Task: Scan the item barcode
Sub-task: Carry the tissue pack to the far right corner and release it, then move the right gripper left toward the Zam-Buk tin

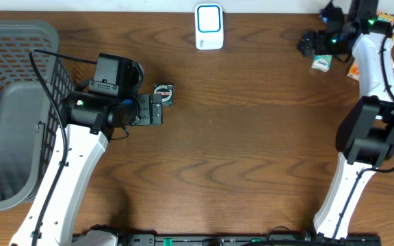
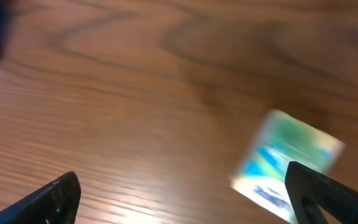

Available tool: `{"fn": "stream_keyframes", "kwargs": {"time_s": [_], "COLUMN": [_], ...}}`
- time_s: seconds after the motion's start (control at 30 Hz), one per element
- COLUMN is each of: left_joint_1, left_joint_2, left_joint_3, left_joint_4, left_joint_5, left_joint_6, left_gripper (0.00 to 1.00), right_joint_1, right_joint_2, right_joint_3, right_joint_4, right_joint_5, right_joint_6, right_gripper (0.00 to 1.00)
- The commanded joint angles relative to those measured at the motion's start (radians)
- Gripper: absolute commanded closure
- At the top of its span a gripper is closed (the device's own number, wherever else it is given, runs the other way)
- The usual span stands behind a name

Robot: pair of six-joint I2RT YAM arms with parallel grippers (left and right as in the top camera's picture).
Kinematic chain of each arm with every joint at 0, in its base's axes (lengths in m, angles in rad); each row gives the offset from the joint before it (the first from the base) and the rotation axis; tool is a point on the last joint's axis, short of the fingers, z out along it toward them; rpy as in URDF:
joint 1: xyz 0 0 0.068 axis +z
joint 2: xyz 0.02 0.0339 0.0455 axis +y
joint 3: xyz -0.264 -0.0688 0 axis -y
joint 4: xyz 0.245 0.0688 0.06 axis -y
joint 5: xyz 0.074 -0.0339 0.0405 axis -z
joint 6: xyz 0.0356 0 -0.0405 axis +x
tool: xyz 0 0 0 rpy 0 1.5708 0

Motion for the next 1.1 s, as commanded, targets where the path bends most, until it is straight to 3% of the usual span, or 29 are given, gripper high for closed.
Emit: {"fn": "stream_keyframes", "kwargs": {"time_s": [0.0,0.13,0.17,0.23,0.3,0.37,0.63,0.73,0.8,0.9,1.07], "left_joint_1": [0.001,0.001,0.001,0.001,0.001,0.001,0.001,0.001,0.002,0.001,0.001], "left_joint_2": [-0.006,-0.007,-0.006,-0.006,-0.006,-0.007,-0.007,-0.007,-0.007,-0.006,-0.006], "left_joint_3": [0.011,0.011,0.011,0.011,0.011,0.011,0.011,0.011,0.011,0.011,0.011], "left_joint_4": [0.000,0.000,0.000,0.000,0.000,0.000,0.000,0.000,0.000,0.000,0.000], "left_joint_5": [-0.005,-0.005,-0.005,-0.005,-0.005,-0.005,-0.005,-0.005,-0.005,-0.005,-0.005], "left_joint_6": [0.006,0.006,0.006,0.006,0.006,0.006,0.006,0.006,0.006,0.006,0.006], "left_gripper": [0.02,0.02,0.02,0.02,0.02,0.02,0.02,0.02,0.02,0.02,0.02], "right_joint_1": [0.028,0.045,0.047,0.051,0.052,0.051,0.036,0.018,0.000,-0.031,-0.080], "right_joint_2": [-0.007,-0.001,0.005,0.019,0.043,0.100,0.173,0.172,0.172,0.171,0.142], "right_joint_3": [-0.007,-0.008,-0.009,-0.009,-0.009,-0.009,-0.009,-0.008,-0.008,-0.008,-0.008], "right_joint_4": [0.013,0.033,0.038,0.044,0.056,0.102,0.178,0.184,0.164,0.126,0.085], "right_joint_5": [0.011,0.074,0.074,0.077,0.084,0.207,0.428,0.509,0.548,0.656,0.675], "right_joint_6": [0.015,0.015,0.015,0.016,0.024,0.126,0.205,0.232,0.231,0.248,0.253], "right_gripper": [0.01,0.27,0.50,0.71,0.83,0.96,0.99,0.94,0.98,0.99,0.99]}}
